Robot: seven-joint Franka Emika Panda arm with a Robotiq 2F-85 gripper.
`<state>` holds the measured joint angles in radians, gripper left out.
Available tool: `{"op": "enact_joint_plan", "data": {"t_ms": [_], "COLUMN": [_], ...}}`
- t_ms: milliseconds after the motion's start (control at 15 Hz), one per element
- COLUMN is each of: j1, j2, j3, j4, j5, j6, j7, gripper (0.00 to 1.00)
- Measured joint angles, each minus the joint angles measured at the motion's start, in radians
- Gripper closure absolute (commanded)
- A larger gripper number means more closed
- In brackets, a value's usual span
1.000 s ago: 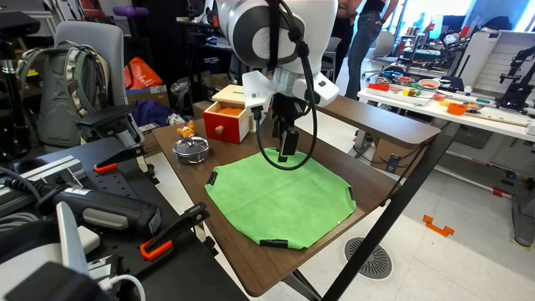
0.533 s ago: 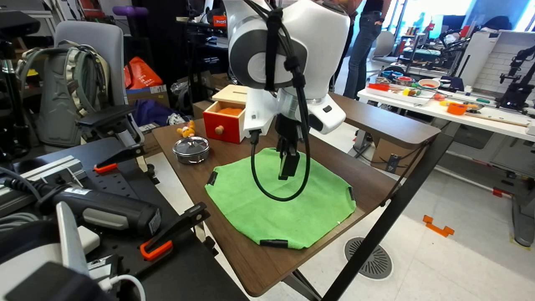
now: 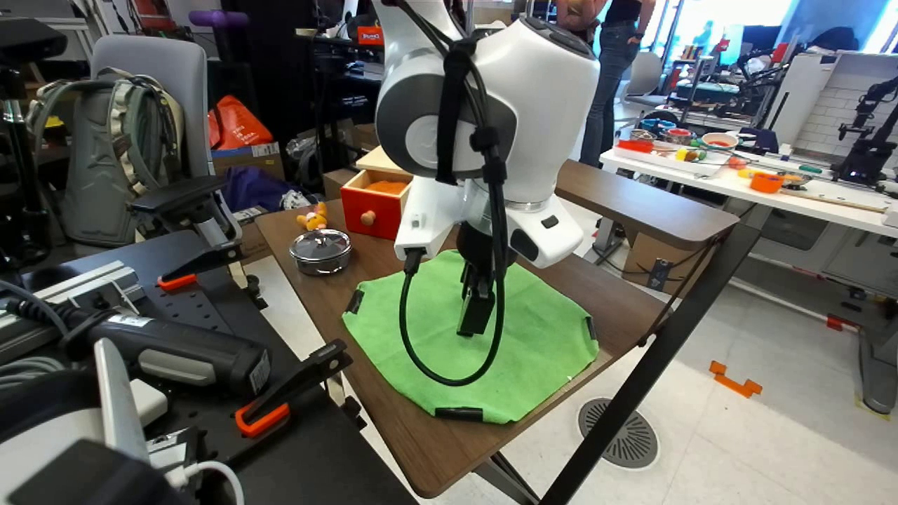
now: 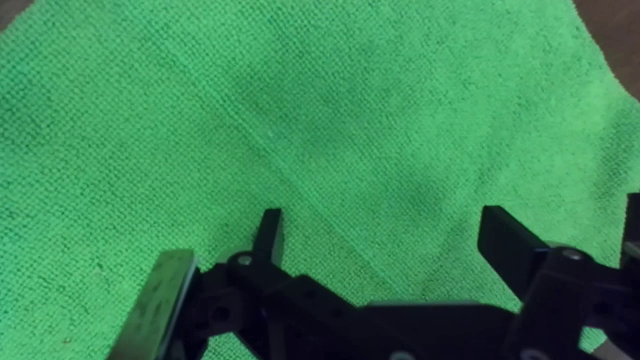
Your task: Move the orange toy to the right, move it back to the left and slide the green cloth to the left
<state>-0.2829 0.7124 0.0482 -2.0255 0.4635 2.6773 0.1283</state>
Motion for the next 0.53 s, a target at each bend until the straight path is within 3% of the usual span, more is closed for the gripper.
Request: {"op": "enact_joint_plan", "data": {"t_ms": [533], "j1": [0.034], "j2": [-0.004], "j3": [-0.057], "j4": [-0.003], "j5": [-0.008], "j6": [-0.026], "j7": [0.089], "gripper": [0.00]}}
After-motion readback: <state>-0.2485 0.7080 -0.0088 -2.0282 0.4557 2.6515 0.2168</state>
